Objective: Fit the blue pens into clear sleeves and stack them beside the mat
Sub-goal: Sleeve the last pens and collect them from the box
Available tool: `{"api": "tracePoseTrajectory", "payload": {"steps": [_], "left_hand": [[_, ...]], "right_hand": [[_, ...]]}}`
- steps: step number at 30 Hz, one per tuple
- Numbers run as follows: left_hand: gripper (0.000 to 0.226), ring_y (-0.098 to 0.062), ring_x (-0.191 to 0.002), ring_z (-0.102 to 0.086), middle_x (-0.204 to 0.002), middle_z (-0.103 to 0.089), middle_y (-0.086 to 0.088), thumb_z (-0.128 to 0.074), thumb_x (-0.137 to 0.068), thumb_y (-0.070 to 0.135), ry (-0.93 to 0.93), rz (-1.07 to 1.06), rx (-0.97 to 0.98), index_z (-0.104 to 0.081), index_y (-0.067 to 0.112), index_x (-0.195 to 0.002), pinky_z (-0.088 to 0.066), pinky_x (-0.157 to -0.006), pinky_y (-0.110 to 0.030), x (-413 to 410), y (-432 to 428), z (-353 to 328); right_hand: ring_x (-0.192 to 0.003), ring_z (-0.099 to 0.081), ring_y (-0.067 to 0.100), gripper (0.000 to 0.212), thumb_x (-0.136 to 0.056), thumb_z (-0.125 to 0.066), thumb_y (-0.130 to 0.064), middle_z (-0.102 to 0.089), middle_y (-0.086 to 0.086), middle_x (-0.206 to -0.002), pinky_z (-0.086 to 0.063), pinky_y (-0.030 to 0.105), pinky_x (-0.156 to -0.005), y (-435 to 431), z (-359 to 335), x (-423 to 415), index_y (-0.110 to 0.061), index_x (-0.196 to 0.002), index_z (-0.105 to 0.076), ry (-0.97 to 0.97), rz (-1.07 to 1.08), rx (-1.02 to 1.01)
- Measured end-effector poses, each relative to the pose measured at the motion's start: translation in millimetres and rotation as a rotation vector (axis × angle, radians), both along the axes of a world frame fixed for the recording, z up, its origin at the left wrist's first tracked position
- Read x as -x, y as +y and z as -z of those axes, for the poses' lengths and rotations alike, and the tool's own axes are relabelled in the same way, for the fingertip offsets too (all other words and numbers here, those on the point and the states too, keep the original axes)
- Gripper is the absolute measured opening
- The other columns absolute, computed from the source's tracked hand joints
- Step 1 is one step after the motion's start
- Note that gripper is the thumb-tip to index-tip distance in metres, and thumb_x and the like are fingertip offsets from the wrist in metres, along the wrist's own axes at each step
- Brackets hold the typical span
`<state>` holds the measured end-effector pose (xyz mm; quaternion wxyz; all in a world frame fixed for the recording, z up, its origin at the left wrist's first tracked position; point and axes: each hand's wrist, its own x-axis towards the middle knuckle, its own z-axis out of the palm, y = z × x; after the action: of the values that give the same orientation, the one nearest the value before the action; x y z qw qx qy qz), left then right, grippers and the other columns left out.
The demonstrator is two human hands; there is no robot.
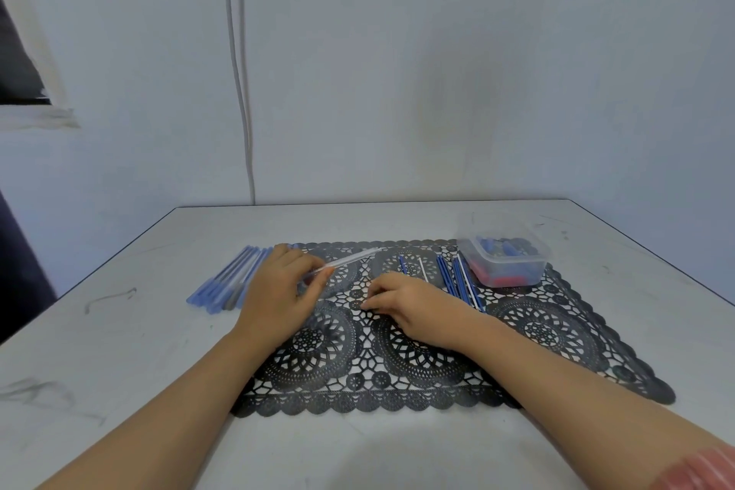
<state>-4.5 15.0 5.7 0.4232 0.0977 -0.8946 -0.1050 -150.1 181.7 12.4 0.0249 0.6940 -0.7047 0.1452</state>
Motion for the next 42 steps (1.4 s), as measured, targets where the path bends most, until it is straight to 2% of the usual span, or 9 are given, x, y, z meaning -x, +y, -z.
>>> {"api": "tracePoseTrajectory", "payload": {"steps": [4,9,14,19,24,29,34,38,42], "left_hand": [[0.036,-0.006,-0.076,-0.041,-0.072,-0.053,0.014,-0.045,-0.088,0.045,-0.011,0.019,-0.011,-0.068,0.017,-0.087,-0.033,-0.066,-0.014,0,-1,1],[0.034,-0.007,-0.077,-0.046,-0.073,-0.054,0.015,-0.047,-0.088,0.044,-0.020,0.050,-0.020,-0.068,0.018,-0.087,-0.036,-0.068,-0.015,0,0,1],[0.032,-0.006,-0.078,-0.044,-0.074,-0.048,0.023,-0.047,-0.088,0.044,-0.027,0.081,-0.020,-0.067,0.019,-0.086,-0.035,-0.069,-0.013,0,1,1],[0.032,-0.006,-0.078,-0.043,-0.074,-0.049,0.023,-0.047,-0.088,0.043,-0.026,0.100,-0.026,-0.068,0.018,-0.088,-0.034,-0.069,-0.013,0,0,1],[0.032,-0.004,-0.078,-0.043,-0.075,-0.049,0.023,-0.048,-0.089,0.043,-0.027,0.101,-0.037,-0.068,0.019,-0.088,-0.034,-0.069,-0.012,0,0,1],[0.031,-0.005,-0.079,-0.044,-0.075,-0.052,0.020,-0.048,-0.089,0.043,-0.031,0.105,-0.034,-0.067,0.019,-0.087,-0.036,-0.070,-0.013,1,0,2],[0.030,-0.006,-0.079,-0.045,-0.075,-0.052,0.020,-0.049,-0.088,0.043,-0.036,0.106,-0.031,-0.068,0.020,-0.087,-0.036,-0.070,-0.015,1,0,3],[0.032,-0.007,-0.079,-0.046,-0.075,-0.056,0.016,-0.048,-0.088,0.044,-0.038,0.120,-0.024,-0.069,0.019,-0.087,-0.037,-0.071,-0.018,1,1,3],[0.032,-0.002,-0.078,-0.041,-0.076,-0.046,0.028,-0.048,-0.088,0.043,-0.037,0.139,0.012,-0.069,0.019,-0.086,-0.035,-0.069,-0.017,2,3,1]], "right_hand": [[-0.100,-0.053,0.016,0.030,-0.090,-0.050,0.000,-0.057,0.006,-0.112,-0.042,0.024,-0.090,3,-2,3,-0.010,-0.112,-0.067,-0.066,0.060,0.060],[-0.079,-0.049,0.006,0.036,-0.087,-0.055,-0.004,-0.057,-0.002,-0.099,-0.034,-0.001,-0.068,3,-6,4,-0.014,-0.121,-0.061,-0.177,0.231,0.228],[-0.066,-0.042,-0.011,0.031,-0.085,-0.059,-0.004,-0.066,0.001,-0.095,-0.032,-0.002,-0.066,6,-11,5,-0.013,-0.114,-0.067,-0.263,0.305,0.430],[-0.068,-0.050,-0.004,0.025,-0.083,-0.065,-0.004,-0.068,-0.001,-0.090,-0.036,0.001,-0.070,7,-10,5,-0.015,-0.104,-0.071,-0.275,0.311,0.534],[-0.071,-0.054,-0.006,0.025,-0.078,-0.065,0.004,-0.062,-0.006,-0.082,-0.041,0.003,-0.070,8,-8,7,-0.013,-0.095,-0.071,-0.303,0.286,0.627],[-0.079,-0.056,-0.013,0.024,-0.079,-0.066,0.003,-0.064,-0.012,-0.085,-0.042,0.003,-0.073,9,-8,6,-0.010,-0.099,-0.066,-0.366,0.265,0.661],[-0.081,-0.065,0.009,0.030,-0.080,-0.067,0.000,-0.067,-0.009,-0.089,-0.049,0.017,-0.079,9,-7,5,-0.013,-0.107,-0.062,-0.349,0.218,0.665],[-0.078,-0.063,0.008,0.031,-0.081,-0.067,-0.001,-0.067,-0.008,-0.090,-0.048,0.015,-0.078,9,-7,5,-0.013,-0.109,-0.062,-0.340,0.201,0.685],[-0.083,-0.062,0.007,0.035,-0.081,-0.067,0.001,-0.069,-0.001,-0.094,-0.045,0.008,-0.081,8,-6,5,-0.011,-0.113,-0.063,-0.294,0.144,0.671]]}}
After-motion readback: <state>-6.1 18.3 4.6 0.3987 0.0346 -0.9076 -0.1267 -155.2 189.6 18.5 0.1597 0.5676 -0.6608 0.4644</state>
